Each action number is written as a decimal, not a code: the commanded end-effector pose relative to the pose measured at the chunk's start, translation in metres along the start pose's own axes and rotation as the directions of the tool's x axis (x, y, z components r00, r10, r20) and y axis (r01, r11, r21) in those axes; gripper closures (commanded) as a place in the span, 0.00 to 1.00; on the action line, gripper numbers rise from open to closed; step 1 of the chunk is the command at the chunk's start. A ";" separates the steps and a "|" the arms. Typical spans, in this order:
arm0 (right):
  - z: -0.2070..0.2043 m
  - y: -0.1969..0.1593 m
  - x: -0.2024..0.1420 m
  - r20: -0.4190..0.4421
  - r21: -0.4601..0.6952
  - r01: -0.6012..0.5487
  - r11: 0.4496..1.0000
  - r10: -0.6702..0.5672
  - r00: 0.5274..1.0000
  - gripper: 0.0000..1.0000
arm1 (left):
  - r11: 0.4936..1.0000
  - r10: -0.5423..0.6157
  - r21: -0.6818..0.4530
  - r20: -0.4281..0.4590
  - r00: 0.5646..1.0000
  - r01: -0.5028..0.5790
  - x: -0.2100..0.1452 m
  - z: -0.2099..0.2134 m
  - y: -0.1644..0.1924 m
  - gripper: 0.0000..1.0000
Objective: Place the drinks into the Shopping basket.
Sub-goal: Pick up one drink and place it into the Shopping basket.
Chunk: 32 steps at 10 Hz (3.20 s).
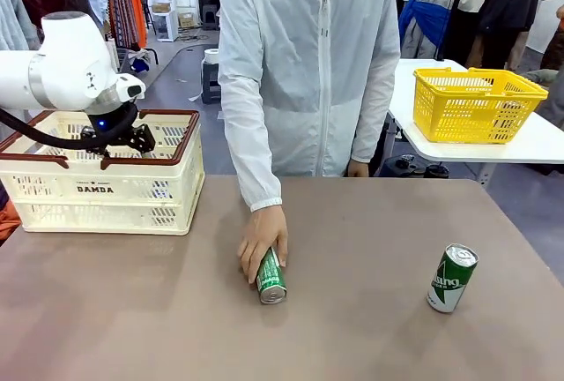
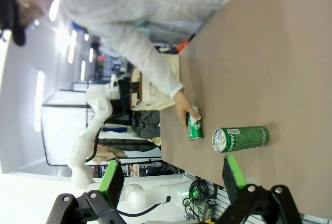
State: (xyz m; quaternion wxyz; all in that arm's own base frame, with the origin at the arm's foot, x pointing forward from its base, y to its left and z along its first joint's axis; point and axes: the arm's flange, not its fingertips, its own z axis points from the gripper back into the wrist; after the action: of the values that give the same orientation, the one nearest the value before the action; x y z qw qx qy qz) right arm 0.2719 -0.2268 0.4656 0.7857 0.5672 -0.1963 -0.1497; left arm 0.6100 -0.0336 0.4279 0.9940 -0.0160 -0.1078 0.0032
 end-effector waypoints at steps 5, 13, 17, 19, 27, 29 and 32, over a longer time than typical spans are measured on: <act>0.001 0.003 0.002 0.013 0.025 -0.020 0.999 0.019 1.000 0.00 | 0.938 -0.091 -0.341 -0.050 0.995 0.068 -0.070 0.174 0.074 0.00; 0.001 0.003 0.002 0.013 0.025 -0.020 0.999 0.019 1.000 0.00 | 0.339 0.035 -0.918 0.232 0.972 0.207 -0.296 0.119 0.244 0.00; 0.001 0.003 0.002 0.013 0.025 -0.020 0.999 0.019 1.000 0.00 | 0.430 -0.037 -0.882 0.198 0.980 0.194 -0.292 0.139 0.232 0.00; 0.001 0.003 0.002 0.013 0.025 -0.020 0.999 0.019 1.000 0.00 | 0.430 -0.037 -0.882 0.198 0.980 0.194 -0.292 0.139 0.232 0.00; 0.001 0.003 0.002 0.013 0.025 -0.020 0.999 0.019 1.000 0.00 | 0.430 -0.037 -0.882 0.198 0.980 0.194 -0.292 0.139 0.232 0.00; -0.021 0.034 -0.014 -0.049 -0.138 -0.120 0.983 0.115 0.992 0.00 | 0.430 -0.037 -0.882 0.198 0.980 0.194 -0.292 0.139 0.232 0.00; -0.115 0.089 -0.058 -0.285 -0.454 -0.427 0.782 0.327 0.901 0.00 | 0.430 -0.037 -0.882 0.198 0.980 0.194 -0.292 0.139 0.232 0.00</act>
State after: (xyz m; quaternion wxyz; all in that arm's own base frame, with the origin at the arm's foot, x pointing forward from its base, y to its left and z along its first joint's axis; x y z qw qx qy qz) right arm 0.2788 -0.1171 0.5164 0.9058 0.3834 -0.1800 -0.0090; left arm 0.2991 0.1996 0.4920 0.8209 -0.5312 -0.1716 -0.1202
